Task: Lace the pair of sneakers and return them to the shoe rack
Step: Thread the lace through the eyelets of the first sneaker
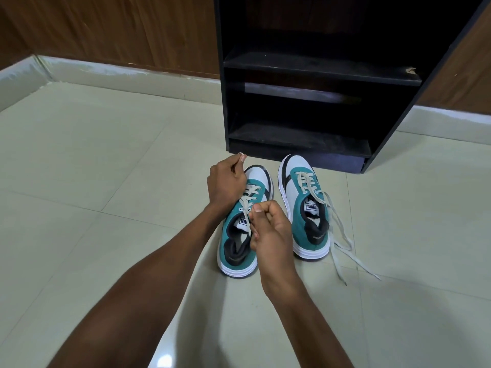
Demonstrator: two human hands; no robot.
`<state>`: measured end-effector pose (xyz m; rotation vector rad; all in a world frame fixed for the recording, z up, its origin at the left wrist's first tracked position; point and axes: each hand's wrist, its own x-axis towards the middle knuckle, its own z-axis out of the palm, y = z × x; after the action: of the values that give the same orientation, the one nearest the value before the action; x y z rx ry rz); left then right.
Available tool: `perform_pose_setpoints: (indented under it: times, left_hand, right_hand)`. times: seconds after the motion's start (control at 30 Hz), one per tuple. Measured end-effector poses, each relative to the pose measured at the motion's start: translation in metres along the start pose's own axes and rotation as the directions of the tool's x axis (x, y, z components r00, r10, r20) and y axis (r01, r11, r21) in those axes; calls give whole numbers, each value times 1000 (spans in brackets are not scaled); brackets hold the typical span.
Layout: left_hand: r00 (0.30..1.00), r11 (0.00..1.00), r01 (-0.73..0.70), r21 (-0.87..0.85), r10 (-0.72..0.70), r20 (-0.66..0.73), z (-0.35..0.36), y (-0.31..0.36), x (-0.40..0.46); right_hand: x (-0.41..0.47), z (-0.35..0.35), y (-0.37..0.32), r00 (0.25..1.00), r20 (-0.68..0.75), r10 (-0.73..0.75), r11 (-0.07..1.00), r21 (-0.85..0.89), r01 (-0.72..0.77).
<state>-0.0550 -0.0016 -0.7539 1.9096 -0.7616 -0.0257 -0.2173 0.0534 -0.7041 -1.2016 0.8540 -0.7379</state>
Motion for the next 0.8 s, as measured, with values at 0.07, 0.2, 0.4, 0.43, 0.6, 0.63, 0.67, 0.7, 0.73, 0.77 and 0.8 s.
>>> perform_pose_setpoints:
  times: [0.07, 0.2, 0.4, 0.43, 0.6, 0.63, 0.67, 0.7, 0.73, 0.77, 0.8]
  left_hand:
    - [1000, 999, -22, 48, 22, 4, 1, 0, 1]
    - [999, 996, -37, 86, 36, 11, 3, 0, 1]
    - [1000, 994, -26, 104, 25, 13, 7, 1, 1]
    - [1000, 994, -26, 104, 25, 14, 7, 1, 1]
    - [999, 997, 17, 71, -20, 32, 5, 2, 3]
    - [998, 998, 53, 44, -55, 43, 4, 2, 3]
    - [995, 996, 86, 6, -87, 55, 2, 3, 3]
    - [991, 992, 118, -37, -115, 75, 1, 3, 2]
    - [986, 986, 146, -82, -138, 94, -1, 4, 2]
    - [978, 974, 188, -126, -174, 117, -3, 4, 0]
    - [966, 954, 242, -177, -219, 140, -6, 5, -3]
  right_hand:
    - [0, 3, 1, 1000, -15, -26, 999, -29, 25]
    - [0, 8, 0, 996, -33, -78, 993, -97, 74]
    - [-3, 8, 0, 990, -43, -134, 969, -215, 122]
    - [-3, 8, 0, 990, -45, -137, 967, -222, 124]
    - [-1, 4, 6, 993, -15, -114, 985, -132, 111]
    - [-2, 2, 7, 994, 0, -113, 985, -130, 112]
    - [-2, -2, 8, 993, 15, -116, 984, -134, 117]
    - [-3, -7, 8, 993, 22, -120, 984, -129, 122]
    - [-4, -11, 9, 992, 20, -125, 985, -120, 127]
    - [-4, -16, 9, 991, 7, -135, 984, -117, 135]
    - [-3, -21, 9, 989, -15, -145, 981, -131, 142]
